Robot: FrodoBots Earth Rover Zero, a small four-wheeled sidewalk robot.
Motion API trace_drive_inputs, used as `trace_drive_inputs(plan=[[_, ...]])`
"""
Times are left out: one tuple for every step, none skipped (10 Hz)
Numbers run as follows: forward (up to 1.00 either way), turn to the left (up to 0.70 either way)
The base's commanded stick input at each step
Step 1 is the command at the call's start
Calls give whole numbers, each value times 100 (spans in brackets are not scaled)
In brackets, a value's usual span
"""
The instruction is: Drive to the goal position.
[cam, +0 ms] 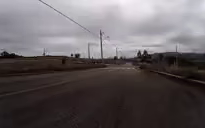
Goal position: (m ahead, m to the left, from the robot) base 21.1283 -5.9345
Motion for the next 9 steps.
trace_drive_inputs(plan=[[70,0],[70,0],[70,0],[70,0],[70,0],[70,0],[70,0],[70,0],[70,0]])
